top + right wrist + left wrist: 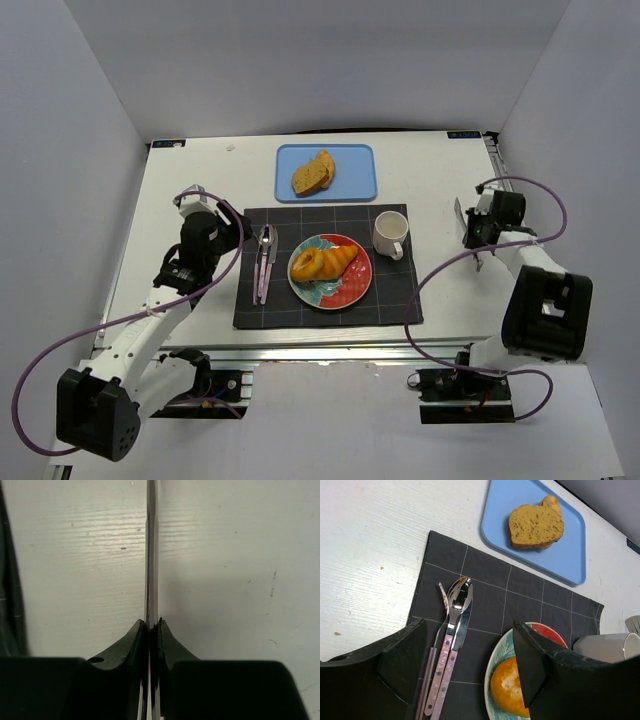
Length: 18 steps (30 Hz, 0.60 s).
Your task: Place the bread
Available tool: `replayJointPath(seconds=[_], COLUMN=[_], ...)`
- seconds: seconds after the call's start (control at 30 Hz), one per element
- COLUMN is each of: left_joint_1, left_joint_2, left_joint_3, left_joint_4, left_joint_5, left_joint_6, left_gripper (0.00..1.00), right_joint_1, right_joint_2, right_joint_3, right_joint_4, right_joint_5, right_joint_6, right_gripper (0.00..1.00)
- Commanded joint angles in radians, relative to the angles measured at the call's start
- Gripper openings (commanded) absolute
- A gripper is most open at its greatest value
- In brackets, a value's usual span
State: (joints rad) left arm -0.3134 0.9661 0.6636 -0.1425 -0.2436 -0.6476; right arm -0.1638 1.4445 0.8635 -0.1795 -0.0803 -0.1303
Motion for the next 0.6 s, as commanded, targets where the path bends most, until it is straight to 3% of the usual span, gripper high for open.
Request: replayJointPath(seconds=[0.0, 0.07, 0.13, 0.17, 0.27, 0.37, 0.57], left_joint_1=[-0.003, -0.003, -0.003, -0.001, -0.003, -0.001, -0.003], left_joint_2=[-0.015, -0.023, -0.032, -0.038, -0.047, -0.046, -0.014], left_joint_3=[0.041, 0.037, 0.034, 0.031, 0.022, 0.018, 0.039], left_joint_4=[0.001, 0.000, -0.005, -0.006, 0.000, 0.006, 0.012], left_joint_5=[0.014, 0.009, 0.004, 0.000, -0.002, 0.006, 0.059], left_joint_6=[0.009, 0.009, 0.006, 0.003, -0.007, -0.012, 0.009], left_gripper=[0.78, 0.78, 0.78, 0.78, 0.78, 0.78, 0.76], right_joint_1=[-0.003, -0.003, -0.005, -0.006, -0.006, -0.013, -0.014], right_joint_2=[0.051, 0.083, 0.129, 0.140, 0.151, 0.134, 0.013], right_joint_3=[-0.059, -0.069, -0.063, -0.048, -0.035, -0.003, 0.106], right_joint_4=[0.179, 0.230, 0.213, 0.198, 0.152, 0.101, 0.028], right_joint_5=[0.053, 0.053, 0.019, 0.004, -0.024, -0.035, -0.029], right_joint_6=[0.084, 0.070, 0.054, 0.046, 0.000, -0.054, -0.150], right_gripper=[0.00, 0.01, 0.12, 0.26, 0.52, 0.89, 0.89])
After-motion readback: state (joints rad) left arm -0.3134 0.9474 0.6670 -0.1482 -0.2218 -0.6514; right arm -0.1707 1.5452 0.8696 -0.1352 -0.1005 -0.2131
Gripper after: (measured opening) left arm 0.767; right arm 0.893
